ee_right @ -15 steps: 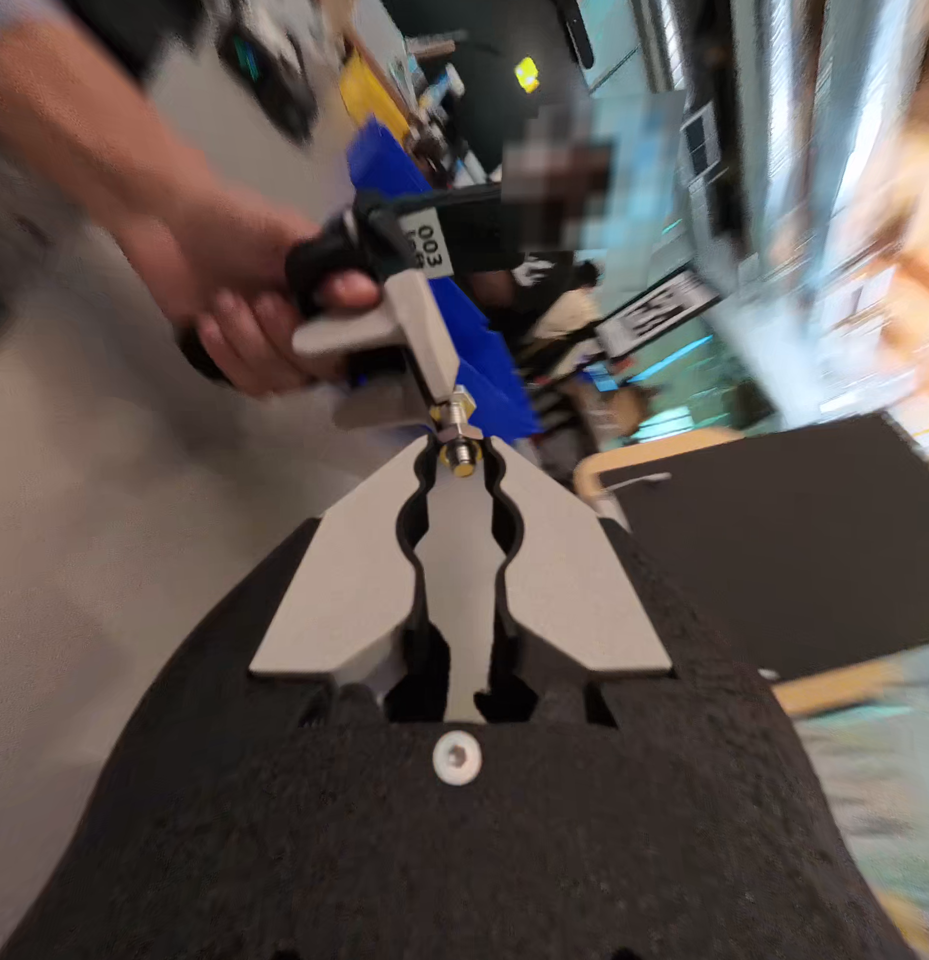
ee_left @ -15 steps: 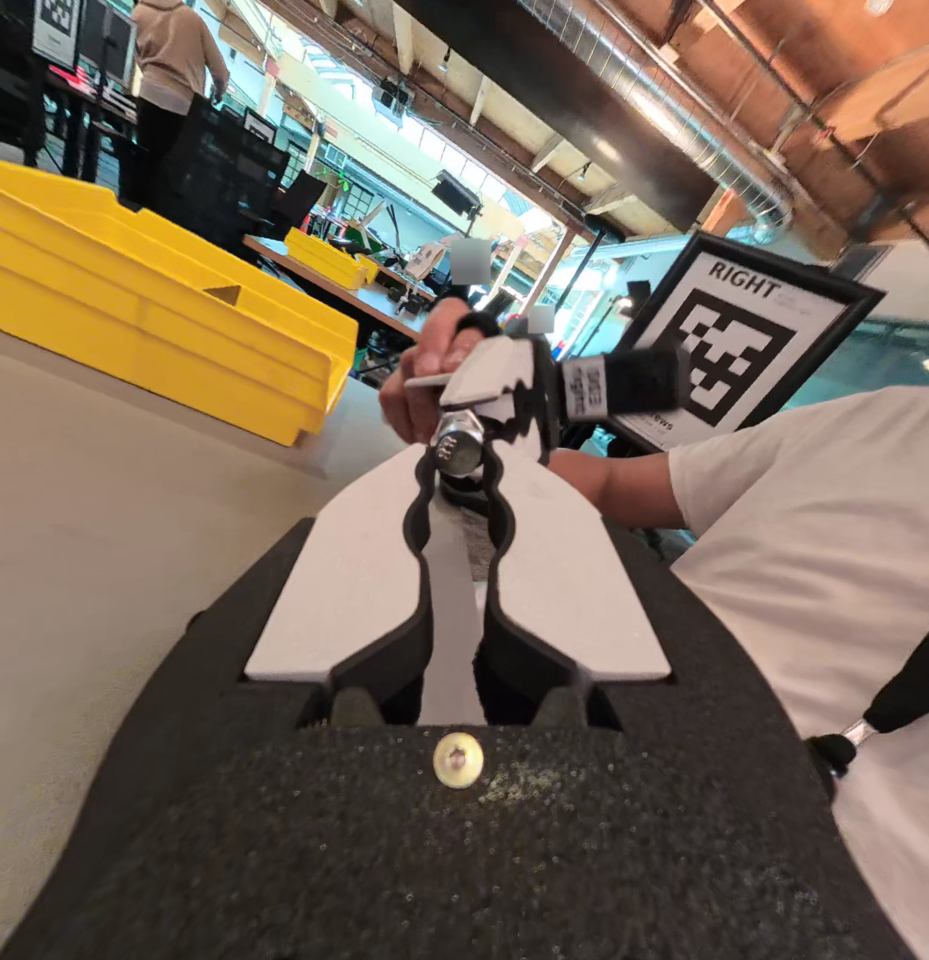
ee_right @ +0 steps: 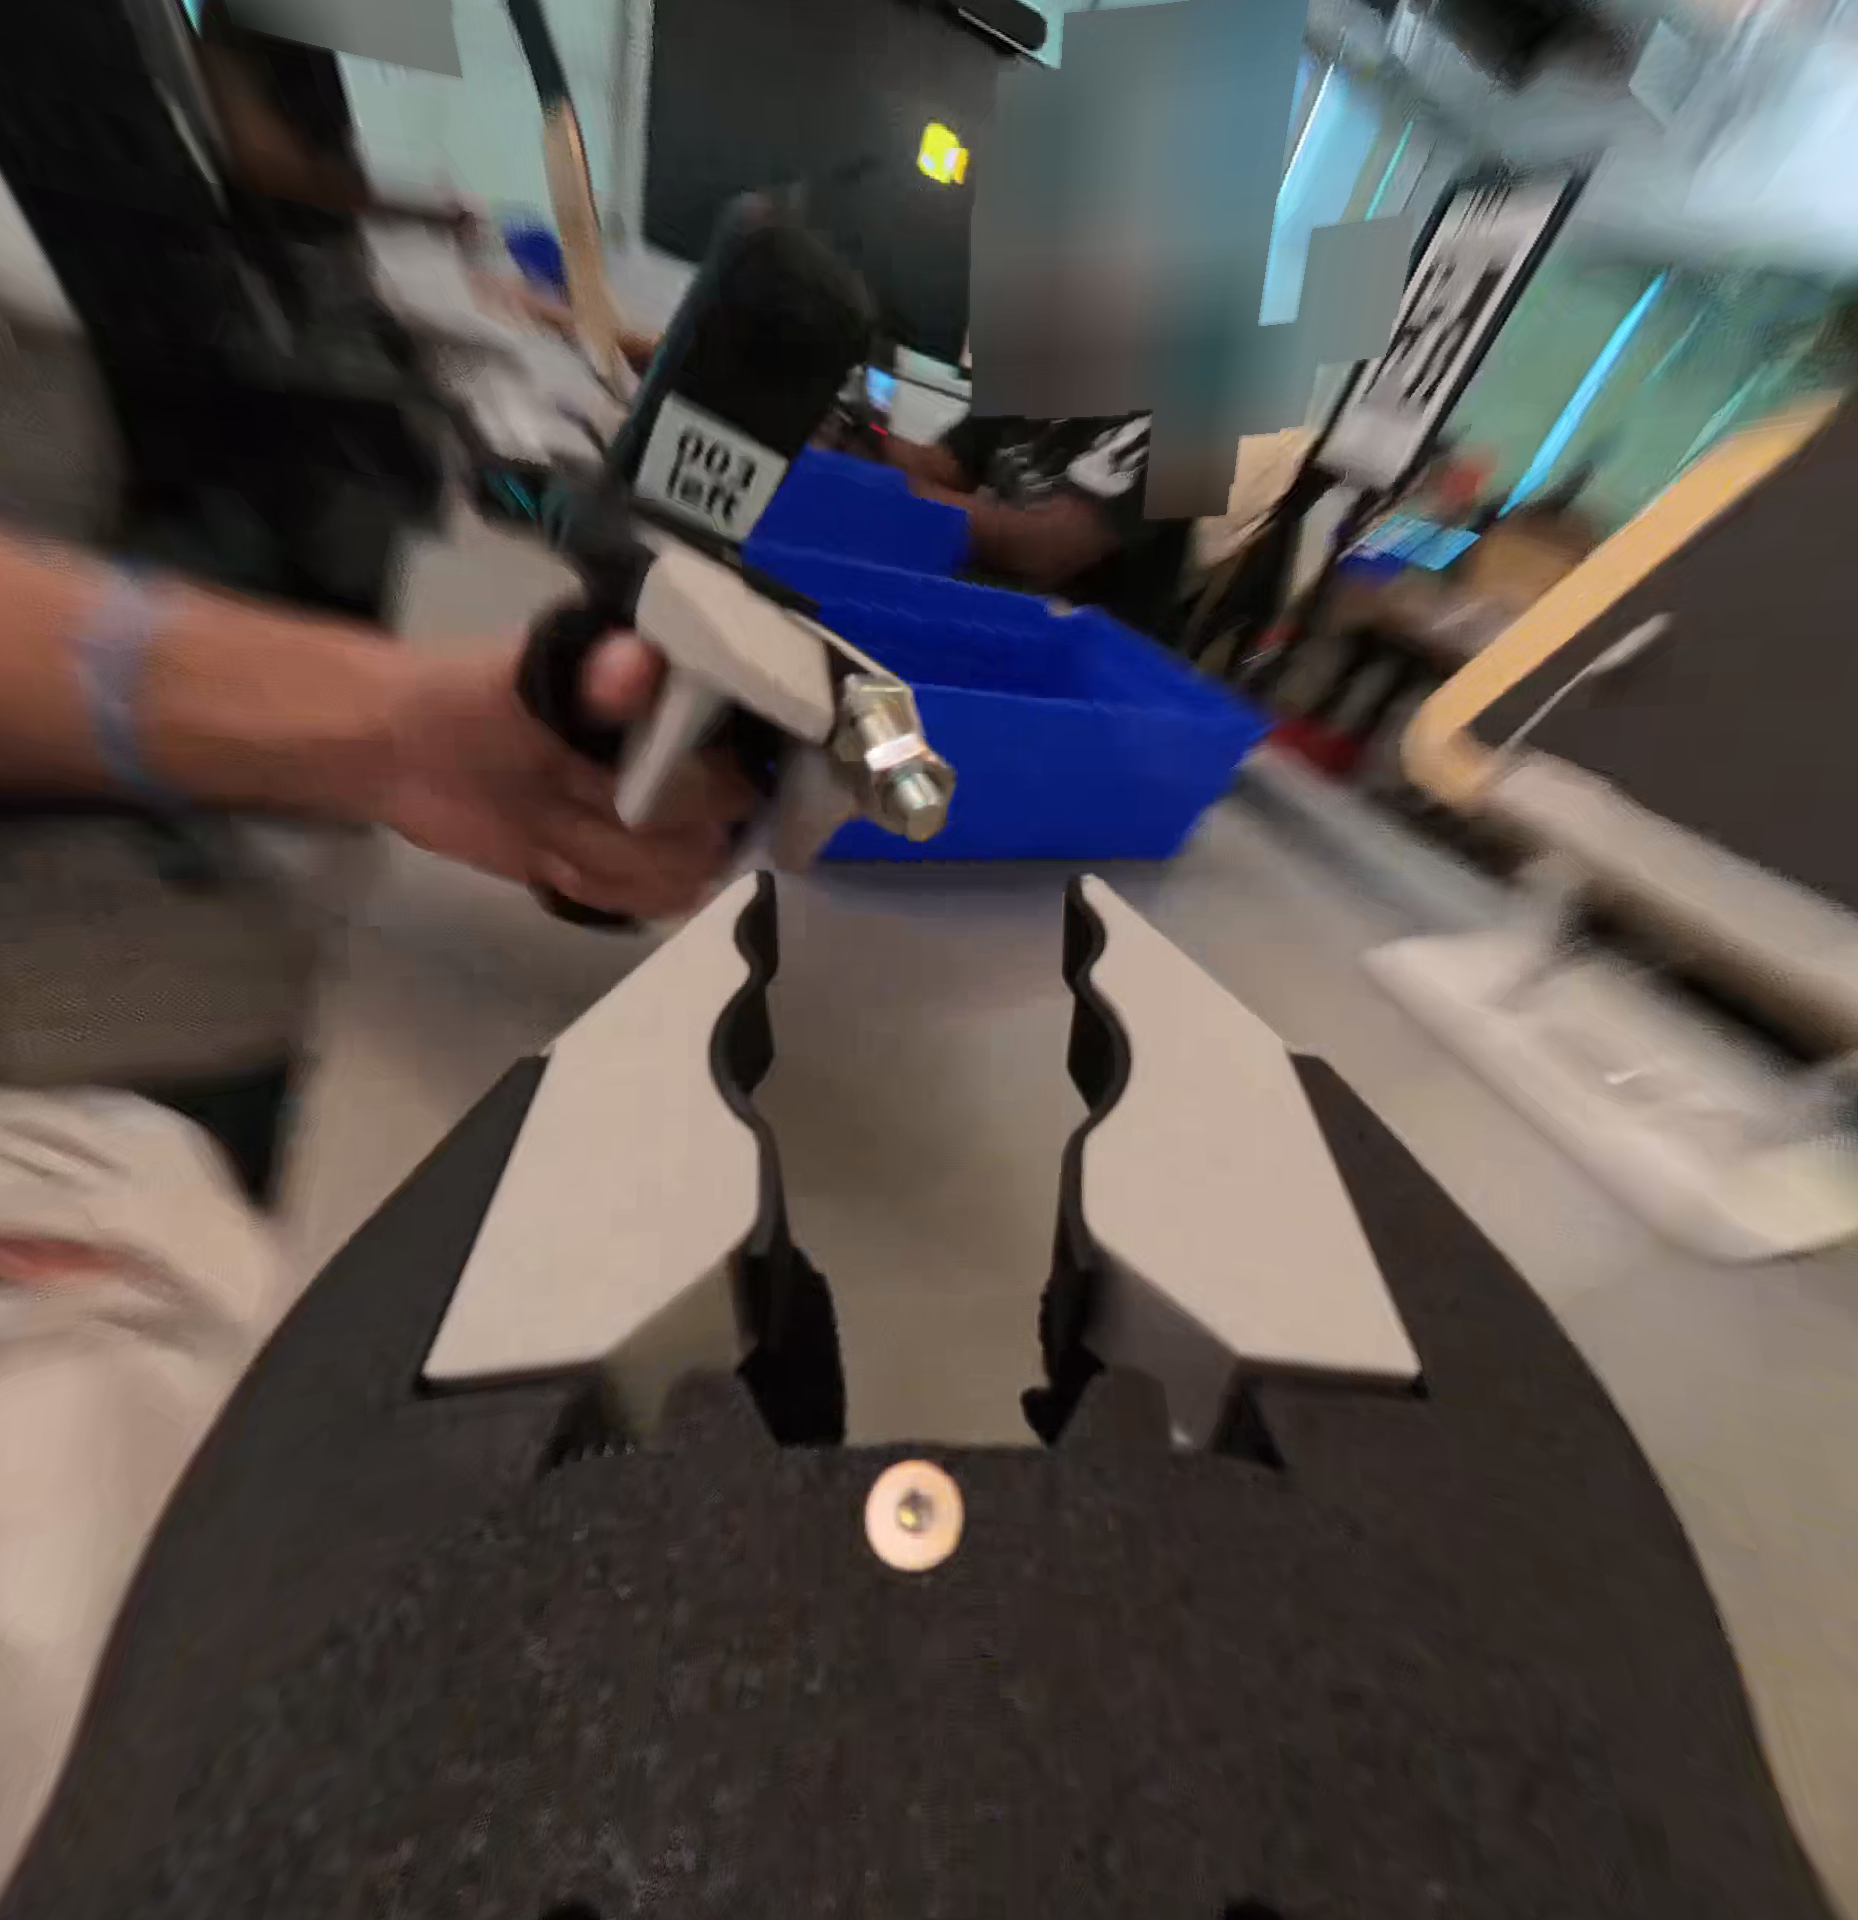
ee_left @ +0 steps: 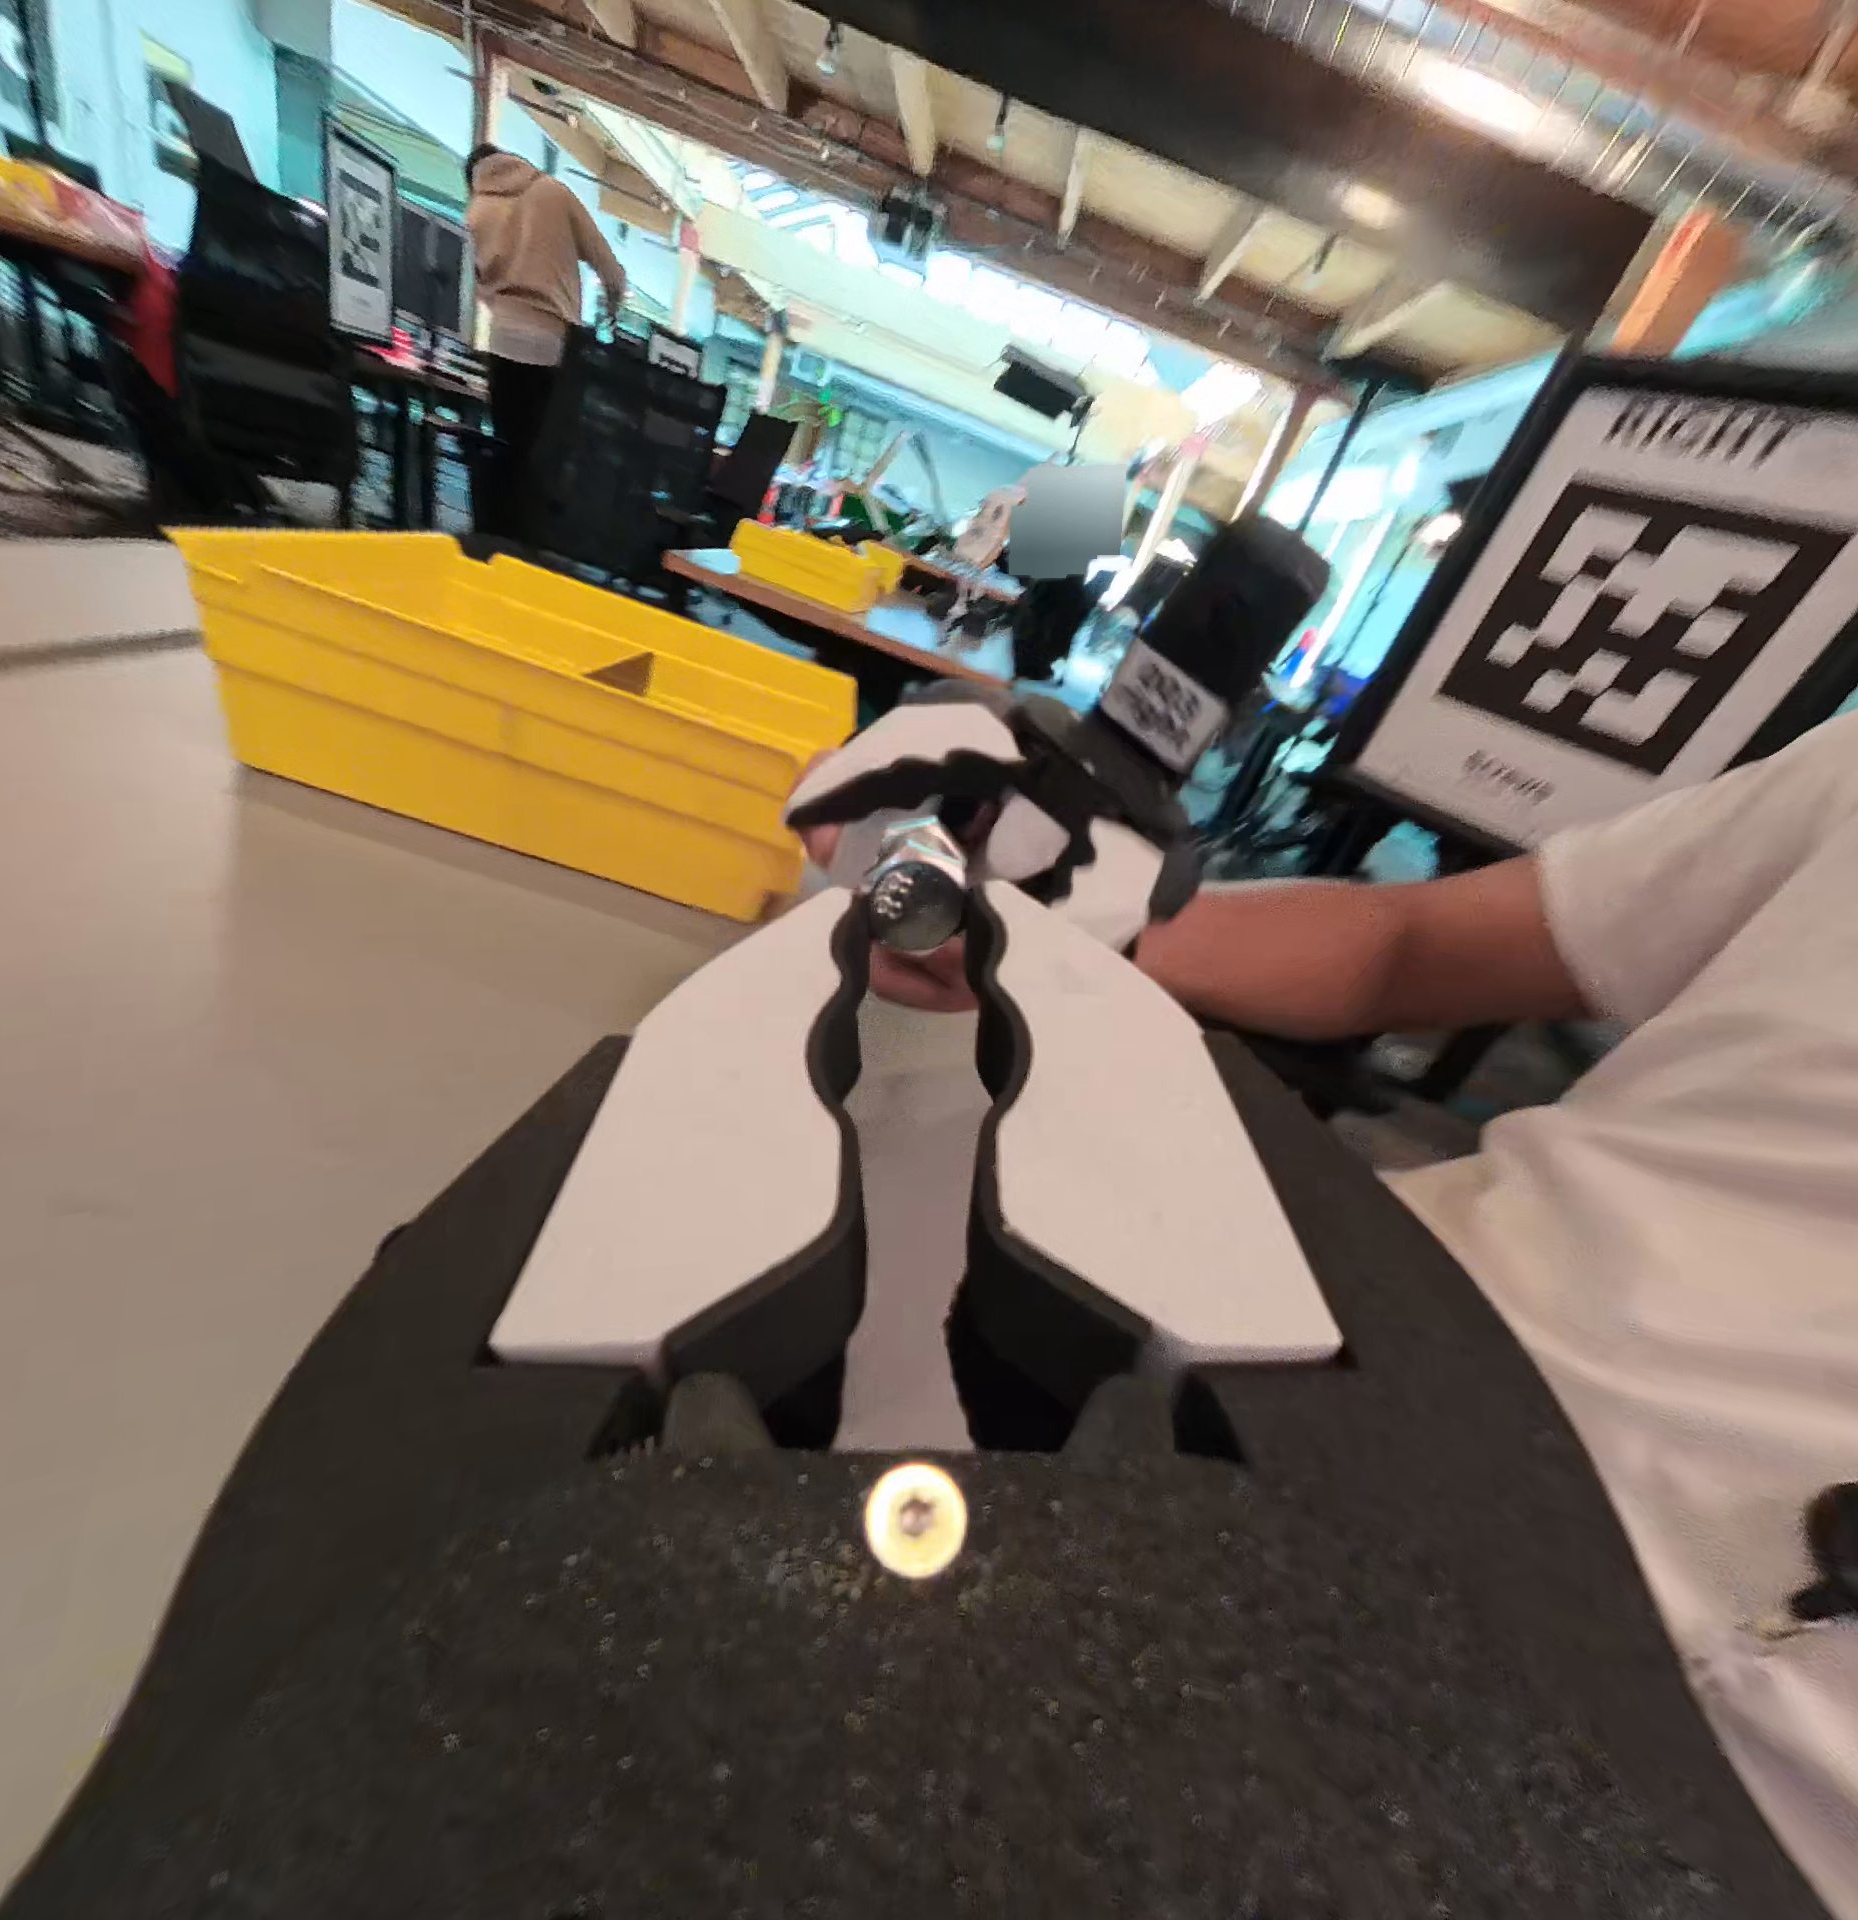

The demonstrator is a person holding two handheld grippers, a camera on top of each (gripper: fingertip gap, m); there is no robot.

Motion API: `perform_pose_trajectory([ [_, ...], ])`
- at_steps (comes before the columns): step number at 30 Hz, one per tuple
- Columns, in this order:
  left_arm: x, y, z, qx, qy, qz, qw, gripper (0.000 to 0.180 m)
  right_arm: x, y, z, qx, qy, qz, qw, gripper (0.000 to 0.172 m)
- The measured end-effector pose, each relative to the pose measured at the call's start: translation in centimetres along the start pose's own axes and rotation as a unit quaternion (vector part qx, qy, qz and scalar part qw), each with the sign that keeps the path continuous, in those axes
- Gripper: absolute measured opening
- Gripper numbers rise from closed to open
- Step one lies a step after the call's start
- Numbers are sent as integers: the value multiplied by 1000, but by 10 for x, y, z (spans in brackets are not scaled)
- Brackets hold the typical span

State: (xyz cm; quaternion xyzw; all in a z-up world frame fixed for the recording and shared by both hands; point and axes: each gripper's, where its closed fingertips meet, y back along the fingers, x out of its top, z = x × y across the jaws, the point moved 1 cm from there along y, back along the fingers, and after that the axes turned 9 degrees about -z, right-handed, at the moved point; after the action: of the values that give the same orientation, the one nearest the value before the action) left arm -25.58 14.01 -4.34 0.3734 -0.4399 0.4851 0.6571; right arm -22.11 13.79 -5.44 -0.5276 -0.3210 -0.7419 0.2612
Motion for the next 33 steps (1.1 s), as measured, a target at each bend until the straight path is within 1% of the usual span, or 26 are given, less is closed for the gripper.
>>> perform_pose_trajectory([
  [1,-1,1,-1,18,-26,-10,999,17,0,-3,-2,64,-107,10,992,54],
  [2,-1,3,-2,33,-48,-17,998,17,0,-5,-2,128,-208,17,969,54],
  [3,-1,4,-3,43,-63,-22,997,17,1,-6,-4,193,-301,27,933,54],
  [4,-2,5,-4,48,-71,-22,996,17,4,-5,-6,258,-374,42,890,54],
  [5,-1,6,-5,49,-73,-19,996,17,4,-5,-6,302,-428,51,850,54],
  [6,-1,6,-5,50,-72,-15,996,17,5,-5,-4,327,-465,64,820,53],
  [7,0,6,-7,52,-70,-12,996,17,5,-5,2,327,-489,81,804,53],
  [8,0,6,-7,50,-68,-10,996,17,3,-5,5,324,-499,84,800,50],
  [10,0,5,-8,48,-65,-10,997,17,2,-6,4,324,-494,73,803,44],
  [14,-3,0,-8,42,-61,-21,997,17,5,-7,4,324,-495,82,802,36],
  [15,-4,-2,-8,42,-62,-23,997,17,5,-7,3,325,-494,81,802,33],
  [16,-5,-4,-8,43,-63,-27,997,17,5,-7,2,327,-491,80,804,24],
  [18,-6,-6,-7,40,-63,-31,997,17,4,-7,2,318,-482,73,813,16],
  [20,-6,-7,-7,38,-60,-32,997,17,5,-6,2,302,-456,67,835,16],
  [21,-6,-7,-7,35,-55,-32,997,17,6,-6,3,282,-425,62,858,16],
  [22,-6,-8,-6,27,-45,-29,998,17,7,-5,2,255,-376,58,889,16],
  [24,-5,-8,-3,1,-21,-18,1000,17,11,-2,0,181,-223,42,957,17],
  [25,-4,-8,0,-12,-11,-13,1000,17,12,0,-2,136,-128,29,982,17],
  [26,-3,-9,3,-29,-2,-8,1000,17,14,3,-5,92,-33,21,995,17],
  [27,-2,-9,6,-43,8,-5,999,17,15,6,-7,44,65,11,997,17],
  [28,-3,-10,7,-48,15,-4,999,17,14,7,-8,-11,166,-5,986,17],
  [29,-4,-12,9,-53,19,-6,998,17,13,9,-9,-67,266,-17,961,17],
  [30,-4,-13,10,-59,23,-8,998,17,13,11,-11,-127,367,-27,921,17],
  [31,-5,-14,11,-61,27,-10,998,17,13,12,-11,-187,469,-40,862,17],
  [32,-7,-15,11,-62,32,-14,997,17,11,13,-12,-240,559,-53,792,17],
  [33,-9,-16,10,-63,38,-19,997,17,9,13,-12,-279,627,-58,725,17],
])
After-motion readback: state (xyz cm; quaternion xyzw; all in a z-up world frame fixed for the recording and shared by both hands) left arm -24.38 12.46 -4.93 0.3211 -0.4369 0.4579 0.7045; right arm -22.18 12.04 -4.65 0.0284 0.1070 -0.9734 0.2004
